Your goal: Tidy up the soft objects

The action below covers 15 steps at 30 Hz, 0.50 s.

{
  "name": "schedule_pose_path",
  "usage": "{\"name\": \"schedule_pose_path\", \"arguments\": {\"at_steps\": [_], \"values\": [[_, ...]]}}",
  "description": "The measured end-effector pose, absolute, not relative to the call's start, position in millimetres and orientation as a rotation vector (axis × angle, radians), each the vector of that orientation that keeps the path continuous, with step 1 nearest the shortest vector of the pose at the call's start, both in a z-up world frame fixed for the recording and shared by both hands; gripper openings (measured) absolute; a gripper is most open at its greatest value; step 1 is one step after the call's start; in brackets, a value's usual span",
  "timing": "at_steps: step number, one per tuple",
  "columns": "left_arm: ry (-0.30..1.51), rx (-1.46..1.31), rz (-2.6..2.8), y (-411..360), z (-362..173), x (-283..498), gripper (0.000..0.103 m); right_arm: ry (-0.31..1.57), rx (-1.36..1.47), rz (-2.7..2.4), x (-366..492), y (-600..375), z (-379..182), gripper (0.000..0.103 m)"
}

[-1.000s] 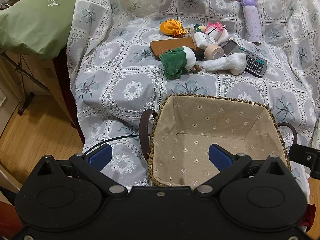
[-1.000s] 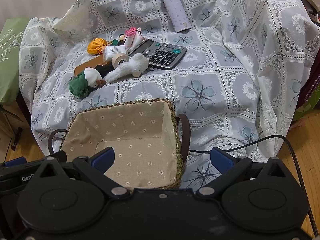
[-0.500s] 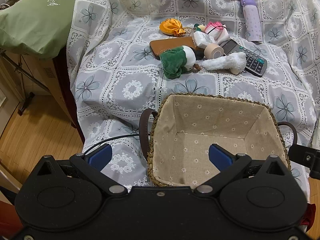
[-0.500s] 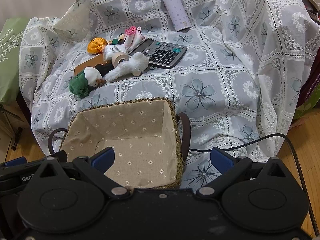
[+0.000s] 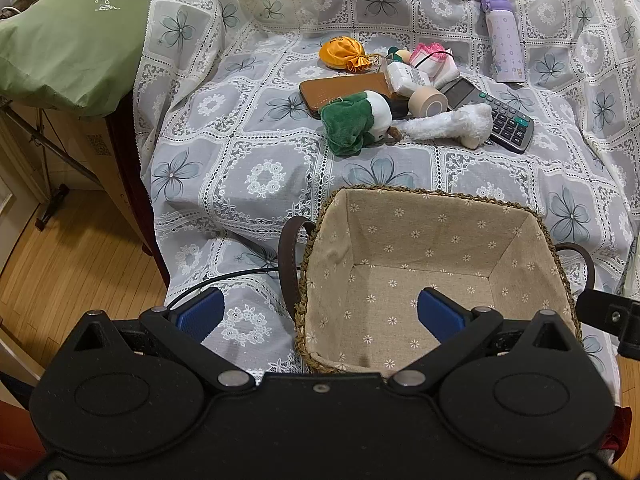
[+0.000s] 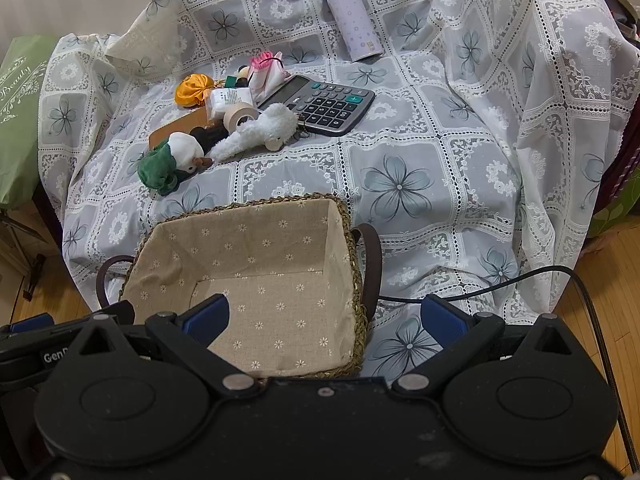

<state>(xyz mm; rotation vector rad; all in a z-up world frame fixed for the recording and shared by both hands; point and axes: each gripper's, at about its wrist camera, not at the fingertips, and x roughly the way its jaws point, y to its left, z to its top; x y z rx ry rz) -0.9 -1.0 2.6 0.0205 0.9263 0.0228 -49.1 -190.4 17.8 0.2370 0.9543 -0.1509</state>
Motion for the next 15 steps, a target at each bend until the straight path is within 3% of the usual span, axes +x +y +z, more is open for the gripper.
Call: {"name": "schedule_pose_path", "arguments": {"at_steps": [15], "values": [[0.93, 0.019, 0.022, -0.4, 2.5, -1.6, 0.1, 0.958, 0.238, -0.15, -48.5, -190.4, 17.3, 0.102]]}}
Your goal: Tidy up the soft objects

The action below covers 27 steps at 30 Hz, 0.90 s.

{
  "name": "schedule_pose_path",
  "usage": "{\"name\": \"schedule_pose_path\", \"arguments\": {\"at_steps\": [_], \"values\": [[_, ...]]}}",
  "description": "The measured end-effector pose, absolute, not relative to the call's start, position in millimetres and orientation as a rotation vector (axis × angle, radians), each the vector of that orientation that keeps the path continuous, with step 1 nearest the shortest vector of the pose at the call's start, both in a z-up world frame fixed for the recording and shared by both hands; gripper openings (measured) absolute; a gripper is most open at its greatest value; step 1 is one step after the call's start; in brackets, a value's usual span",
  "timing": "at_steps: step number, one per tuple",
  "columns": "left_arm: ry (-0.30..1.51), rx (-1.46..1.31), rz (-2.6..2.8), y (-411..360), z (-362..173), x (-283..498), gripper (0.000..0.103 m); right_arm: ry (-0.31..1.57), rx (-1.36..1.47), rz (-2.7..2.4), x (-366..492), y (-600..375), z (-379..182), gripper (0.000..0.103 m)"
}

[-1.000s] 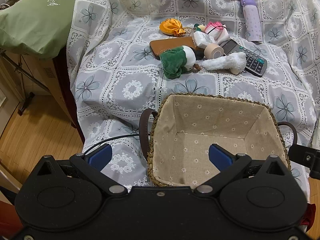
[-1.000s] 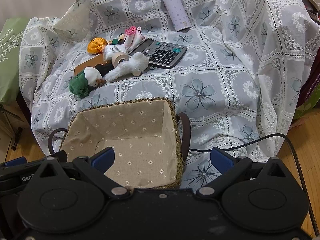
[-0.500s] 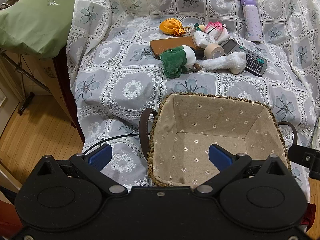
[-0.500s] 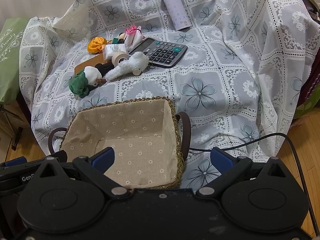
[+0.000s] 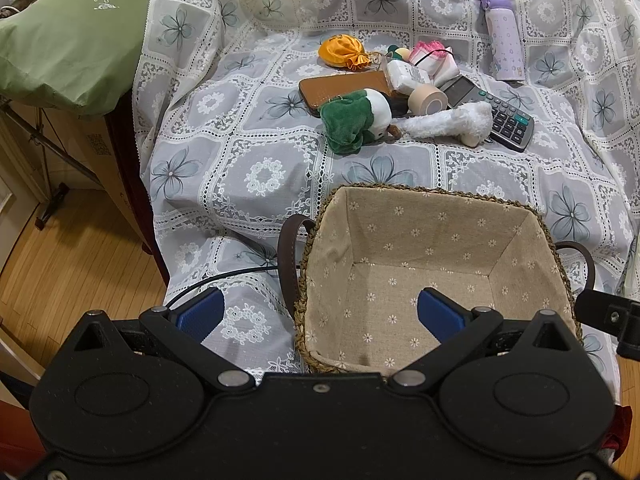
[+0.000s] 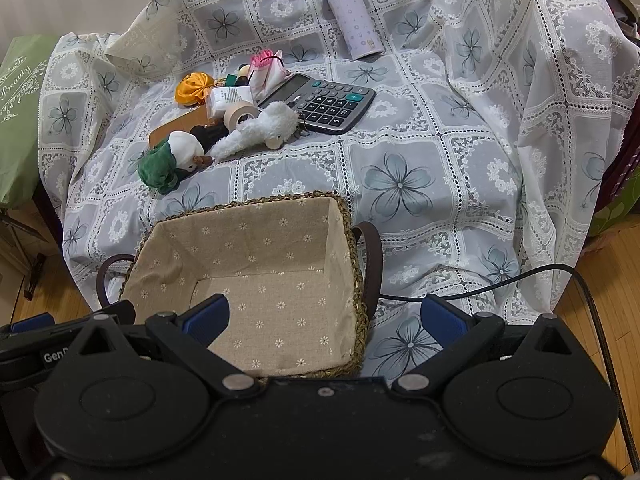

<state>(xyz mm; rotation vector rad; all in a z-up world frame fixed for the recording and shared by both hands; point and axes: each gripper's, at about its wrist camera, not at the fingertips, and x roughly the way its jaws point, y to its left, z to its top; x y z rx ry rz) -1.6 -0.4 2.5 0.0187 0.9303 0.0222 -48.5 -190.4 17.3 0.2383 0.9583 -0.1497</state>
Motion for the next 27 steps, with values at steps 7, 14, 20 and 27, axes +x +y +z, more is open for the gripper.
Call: {"name": "schedule_pose_path", "arguments": {"at_steps": [7, 14, 20, 27], "values": [[0.939, 0.018, 0.019, 0, -2, -3, 0.1, 0.959, 0.236, -0.149, -53, -188, 15, 0.102], [0.944, 0.015, 0.022, 1, -1, -1, 0.1, 0.964, 0.238, -0.147, -50, -188, 16, 0.102], [0.957, 0.019, 0.019, 1, -3, 3, 0.1, 0.969, 0.229, -0.149, -46, -189, 14, 0.102], [0.94, 0.008, 0.025, 4, -1, 18, 0.099, 0.964, 0.188, -0.142, -32, -187, 13, 0.102]]}}
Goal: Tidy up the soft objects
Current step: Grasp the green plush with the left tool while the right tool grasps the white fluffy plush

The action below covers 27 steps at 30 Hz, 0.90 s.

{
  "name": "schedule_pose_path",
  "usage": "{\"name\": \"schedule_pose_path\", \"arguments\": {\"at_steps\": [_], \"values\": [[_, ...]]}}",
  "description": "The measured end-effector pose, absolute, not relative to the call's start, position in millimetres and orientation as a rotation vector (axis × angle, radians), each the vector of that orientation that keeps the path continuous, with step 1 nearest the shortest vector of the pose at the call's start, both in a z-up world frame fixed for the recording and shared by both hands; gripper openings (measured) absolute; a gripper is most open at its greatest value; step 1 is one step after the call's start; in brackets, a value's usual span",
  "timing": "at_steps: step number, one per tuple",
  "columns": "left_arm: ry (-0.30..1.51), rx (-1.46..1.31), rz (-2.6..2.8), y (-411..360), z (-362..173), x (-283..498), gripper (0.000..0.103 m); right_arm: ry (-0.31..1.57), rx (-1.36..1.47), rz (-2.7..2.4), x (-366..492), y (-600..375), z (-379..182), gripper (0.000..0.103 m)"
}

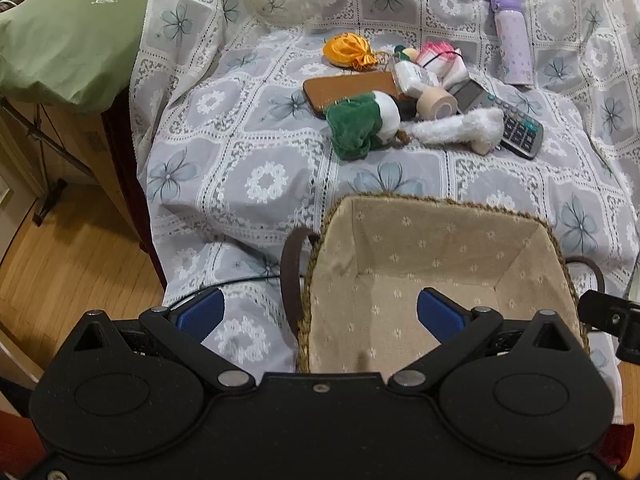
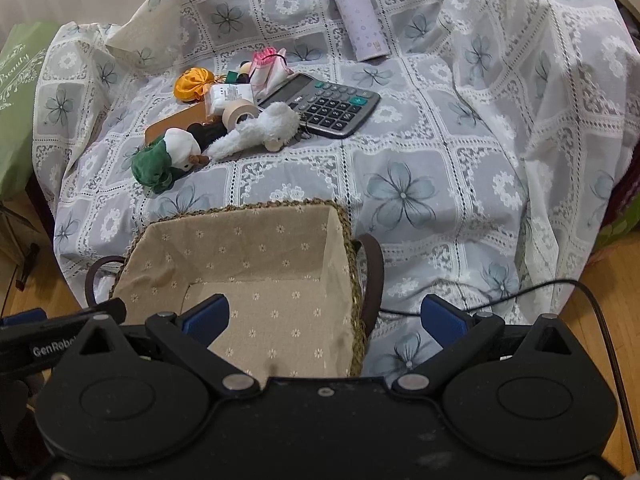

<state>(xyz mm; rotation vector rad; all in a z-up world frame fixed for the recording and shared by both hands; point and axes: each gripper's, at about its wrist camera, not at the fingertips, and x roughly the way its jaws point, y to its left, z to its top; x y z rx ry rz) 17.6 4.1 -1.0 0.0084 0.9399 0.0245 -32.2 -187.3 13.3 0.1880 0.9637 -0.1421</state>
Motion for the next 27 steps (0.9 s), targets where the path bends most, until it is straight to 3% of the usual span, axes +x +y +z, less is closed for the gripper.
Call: {"name": "schedule_pose_path", "arguments": {"at_steps": [10, 13, 27], "values": [[0.934, -0.007, 0.014, 8, 1, 56, 0.098, 0.868, 0.186, -0.113, 6, -189, 33, 0.102], [0.94, -0.015, 0.009, 10, 0, 69, 0.092, 0.88, 0.191, -0.116, 23, -189, 32, 0.102], [0.941, 0.001, -0.054, 6, -9, 142, 0.09, 0.957, 0.235, -0.087, 104, -182, 3, 0.096]]}}
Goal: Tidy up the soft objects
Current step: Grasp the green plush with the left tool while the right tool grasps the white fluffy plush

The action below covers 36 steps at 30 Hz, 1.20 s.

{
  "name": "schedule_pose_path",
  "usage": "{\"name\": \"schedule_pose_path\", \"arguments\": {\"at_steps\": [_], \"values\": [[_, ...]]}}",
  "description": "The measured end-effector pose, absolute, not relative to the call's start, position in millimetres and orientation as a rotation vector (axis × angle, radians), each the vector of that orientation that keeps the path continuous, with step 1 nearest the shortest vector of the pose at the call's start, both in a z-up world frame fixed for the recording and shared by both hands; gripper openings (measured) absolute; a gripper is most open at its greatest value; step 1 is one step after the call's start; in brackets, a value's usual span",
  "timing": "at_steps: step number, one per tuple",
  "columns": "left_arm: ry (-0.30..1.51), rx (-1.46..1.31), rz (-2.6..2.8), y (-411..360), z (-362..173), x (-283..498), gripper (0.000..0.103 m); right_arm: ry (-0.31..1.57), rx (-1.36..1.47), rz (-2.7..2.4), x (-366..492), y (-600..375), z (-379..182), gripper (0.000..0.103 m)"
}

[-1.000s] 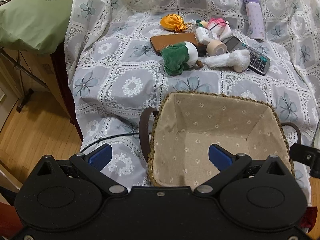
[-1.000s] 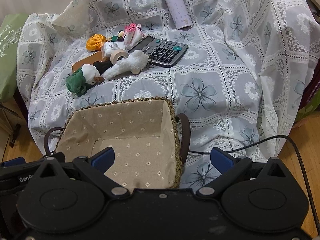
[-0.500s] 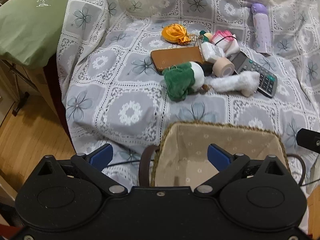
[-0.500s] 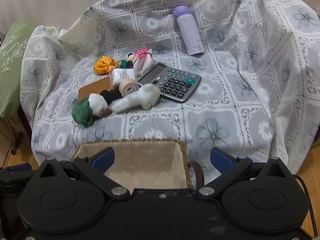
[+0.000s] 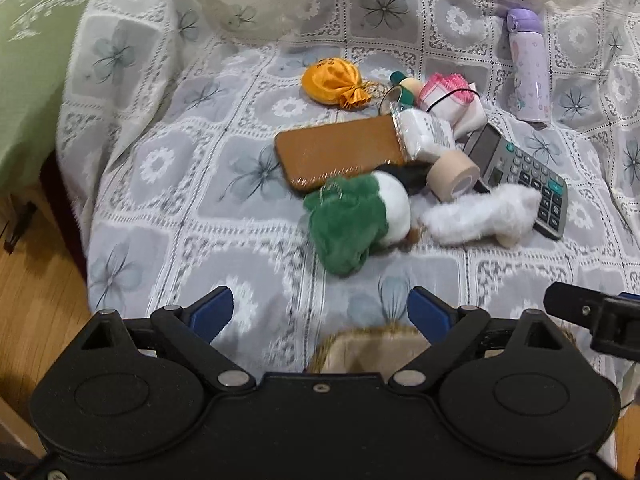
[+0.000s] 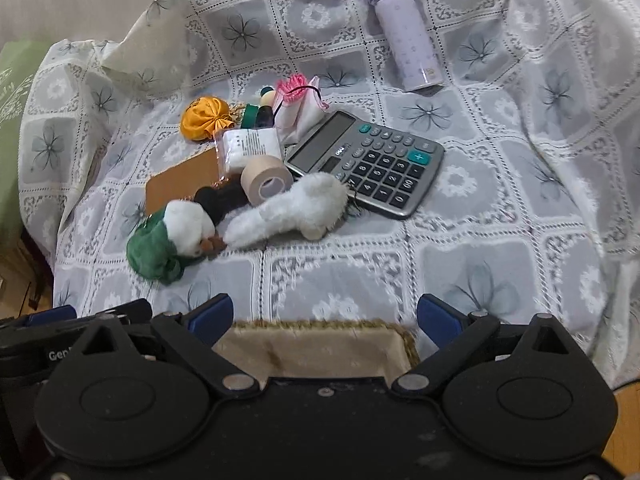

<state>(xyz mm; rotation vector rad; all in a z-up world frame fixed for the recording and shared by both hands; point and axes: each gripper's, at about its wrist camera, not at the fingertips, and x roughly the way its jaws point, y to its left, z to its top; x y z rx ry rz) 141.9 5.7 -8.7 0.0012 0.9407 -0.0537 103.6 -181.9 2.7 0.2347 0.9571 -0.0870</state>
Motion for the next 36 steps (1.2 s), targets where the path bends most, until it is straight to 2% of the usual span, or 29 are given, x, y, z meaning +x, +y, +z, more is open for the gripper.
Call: {"name": "schedule_pose_path", "arguments": {"at_steps": [7, 14, 20, 23, 29, 36], "values": [[0.915, 0.045, -0.08, -3, -14, 171, 0.091, 0.967, 0.313, -0.107, 143, -191, -9, 0.089], [0.922, 0.061, -0.098, -1, -21, 186, 0.091, 0.942, 0.374, -0.079, 178, -186, -20, 0.087], [0.939, 0.05, -0.095, 9, -27, 191, 0.091, 0.971, 0.397, -0.094, 207, -179, -39, 0.081], [0.948, 0.045, -0.1, 11, -30, 192, 0.091, 1.0, 0.392, -0.107, 216, -177, -48, 0.071], [0.947, 0.051, -0.117, 8, -31, 194, 0.091, 0.982, 0.372, -0.105, 217, -174, -52, 0.058], [0.931, 0.056, -0.144, 0, -28, 200, 0.091, 0.942, 0.387, -0.074, 203, -184, -39, 0.056]]}}
